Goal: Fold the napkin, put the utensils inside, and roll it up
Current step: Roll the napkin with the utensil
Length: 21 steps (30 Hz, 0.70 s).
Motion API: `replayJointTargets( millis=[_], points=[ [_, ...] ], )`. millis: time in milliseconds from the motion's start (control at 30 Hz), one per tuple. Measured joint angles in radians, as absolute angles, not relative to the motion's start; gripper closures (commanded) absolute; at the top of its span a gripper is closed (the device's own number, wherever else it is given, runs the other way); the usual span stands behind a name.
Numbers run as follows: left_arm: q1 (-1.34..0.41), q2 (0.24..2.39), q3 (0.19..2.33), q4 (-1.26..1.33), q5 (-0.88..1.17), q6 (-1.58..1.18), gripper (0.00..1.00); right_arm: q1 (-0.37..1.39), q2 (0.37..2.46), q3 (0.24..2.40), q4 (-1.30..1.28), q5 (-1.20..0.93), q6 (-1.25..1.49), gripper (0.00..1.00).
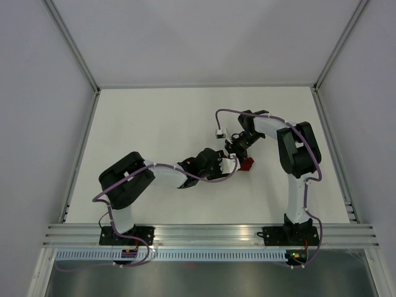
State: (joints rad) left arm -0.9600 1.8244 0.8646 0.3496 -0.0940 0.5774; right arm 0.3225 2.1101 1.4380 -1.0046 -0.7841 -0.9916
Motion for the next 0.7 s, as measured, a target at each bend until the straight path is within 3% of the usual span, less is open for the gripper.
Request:
replayJointTargets(
  millis=[100, 133, 233, 267, 333, 467, 700],
  points=[
    [-0.95, 1.832, 0.876, 0.331, -0.07, 0.576, 0.52, 0.321, 2.111, 1.438, -1.005, -0.786, -0.992, 0.87],
    [-0.95, 1.835, 0.878, 0.327, -0.066, 0.576, 0.62, 0.321, 2.111, 1.438, -1.005, -0.787, -0.991, 0.86],
    [-0.951, 1.84, 0.89, 0.292, -0.041, 0.576, 0.79, 0.321, 2.111, 1.438, -1.005, -0.788, -0.992, 0.72],
    [-0.951, 1.84, 0.894, 0.28, -0.033, 0.575, 0.83, 0.321, 2.111, 1.438, -1.005, -0.788, -0.992, 0.63],
    [-0.95, 1.84, 0.905, 0.252, -0.017, 0.574, 0.9, 0.32, 2.104, 1.43, -1.002, -0.792, -0.989, 0.55],
    [-0.931, 1.84, 0.944, 0.178, 0.047, 0.566, 0.92, 0.315, 2.037, 1.351, -0.947, -0.801, -0.968, 0.41],
    [-0.892, 1.856, 1.018, 0.063, 0.17, 0.53, 0.93, 0.256, 1.875, 1.19, -0.789, -0.776, -0.857, 0.36]
  ],
)
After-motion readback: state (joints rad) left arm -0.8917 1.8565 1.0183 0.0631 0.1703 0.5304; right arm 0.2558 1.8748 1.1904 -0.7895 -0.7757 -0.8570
